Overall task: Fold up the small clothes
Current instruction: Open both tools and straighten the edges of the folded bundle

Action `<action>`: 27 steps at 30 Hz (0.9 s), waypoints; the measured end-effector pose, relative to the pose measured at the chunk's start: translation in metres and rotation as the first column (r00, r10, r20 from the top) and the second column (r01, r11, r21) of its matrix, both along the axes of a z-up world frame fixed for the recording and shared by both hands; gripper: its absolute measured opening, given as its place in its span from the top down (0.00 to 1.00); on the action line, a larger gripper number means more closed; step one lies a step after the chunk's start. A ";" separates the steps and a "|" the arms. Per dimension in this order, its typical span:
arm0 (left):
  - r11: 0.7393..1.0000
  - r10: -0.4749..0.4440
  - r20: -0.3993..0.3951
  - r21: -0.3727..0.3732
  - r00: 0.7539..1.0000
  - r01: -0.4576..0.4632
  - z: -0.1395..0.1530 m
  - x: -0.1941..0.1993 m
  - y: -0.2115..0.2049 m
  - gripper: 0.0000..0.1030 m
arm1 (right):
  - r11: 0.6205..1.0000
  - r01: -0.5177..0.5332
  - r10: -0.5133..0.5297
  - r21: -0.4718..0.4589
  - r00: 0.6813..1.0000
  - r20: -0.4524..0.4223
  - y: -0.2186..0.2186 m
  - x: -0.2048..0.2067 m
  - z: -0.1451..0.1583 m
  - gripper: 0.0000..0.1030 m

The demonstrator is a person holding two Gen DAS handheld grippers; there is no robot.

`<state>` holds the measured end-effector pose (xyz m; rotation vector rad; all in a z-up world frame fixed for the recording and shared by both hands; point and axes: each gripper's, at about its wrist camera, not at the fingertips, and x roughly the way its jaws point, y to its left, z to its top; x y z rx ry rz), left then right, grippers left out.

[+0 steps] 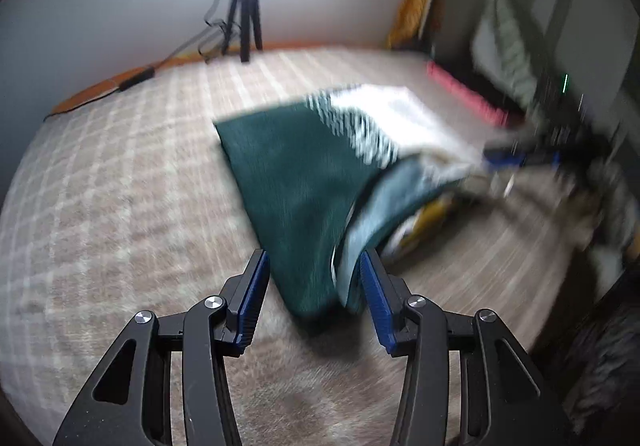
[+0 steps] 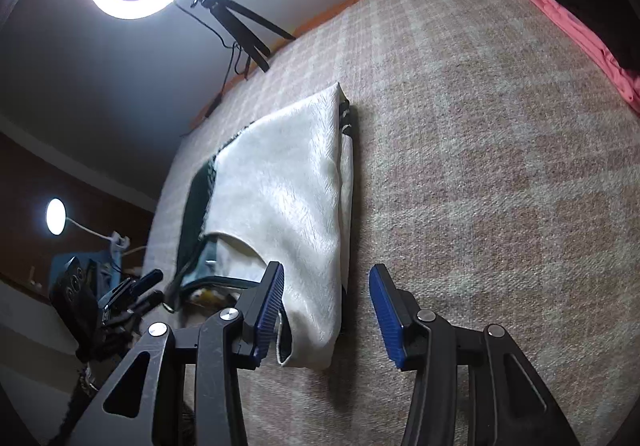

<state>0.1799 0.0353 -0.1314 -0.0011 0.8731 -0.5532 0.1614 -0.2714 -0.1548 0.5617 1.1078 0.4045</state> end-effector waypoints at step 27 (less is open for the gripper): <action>0.917 0.075 -0.319 -0.351 0.945 -0.191 -0.042 0.079 0.010 0.50 | 0.969 0.017 -0.006 0.246 0.999 -0.045 -0.001 0.020 -0.034 0.58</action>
